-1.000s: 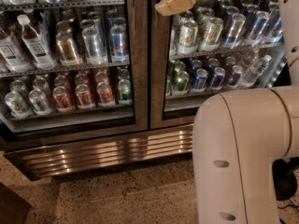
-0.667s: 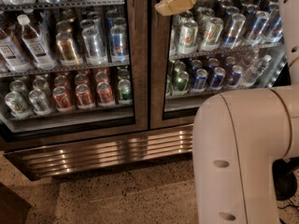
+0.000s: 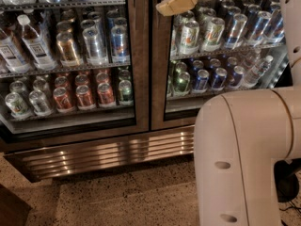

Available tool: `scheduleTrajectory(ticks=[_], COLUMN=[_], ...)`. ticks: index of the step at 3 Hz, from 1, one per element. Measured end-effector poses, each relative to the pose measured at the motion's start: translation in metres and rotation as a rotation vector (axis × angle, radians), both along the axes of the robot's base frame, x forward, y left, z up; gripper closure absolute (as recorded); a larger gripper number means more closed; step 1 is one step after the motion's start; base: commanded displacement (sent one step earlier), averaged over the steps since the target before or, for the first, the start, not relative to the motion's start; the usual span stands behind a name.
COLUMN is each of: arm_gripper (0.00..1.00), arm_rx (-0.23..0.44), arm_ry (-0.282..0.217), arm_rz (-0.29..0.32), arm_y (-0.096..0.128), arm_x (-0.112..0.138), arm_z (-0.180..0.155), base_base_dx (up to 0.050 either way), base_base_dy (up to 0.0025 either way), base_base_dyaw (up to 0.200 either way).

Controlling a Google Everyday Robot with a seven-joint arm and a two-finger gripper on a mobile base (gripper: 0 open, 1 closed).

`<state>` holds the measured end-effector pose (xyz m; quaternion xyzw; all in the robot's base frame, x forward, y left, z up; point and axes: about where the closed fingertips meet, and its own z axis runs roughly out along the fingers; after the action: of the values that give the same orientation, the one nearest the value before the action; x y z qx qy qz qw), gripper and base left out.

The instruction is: Open right fridge door

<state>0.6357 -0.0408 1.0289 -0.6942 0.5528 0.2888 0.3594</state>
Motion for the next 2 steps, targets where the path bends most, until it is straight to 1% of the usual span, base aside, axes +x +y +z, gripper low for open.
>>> scheduleTrajectory(ticks=[2], arm_gripper=[1.0], arm_rx=[0.0], arm_ry=[0.0], arm_rz=[0.0], arm_y=[0.0], arm_x=[0.0], arm_z=[-0.0001], base_base_dx=[0.0], base_base_dy=[0.0], base_base_dyaw=[0.0])
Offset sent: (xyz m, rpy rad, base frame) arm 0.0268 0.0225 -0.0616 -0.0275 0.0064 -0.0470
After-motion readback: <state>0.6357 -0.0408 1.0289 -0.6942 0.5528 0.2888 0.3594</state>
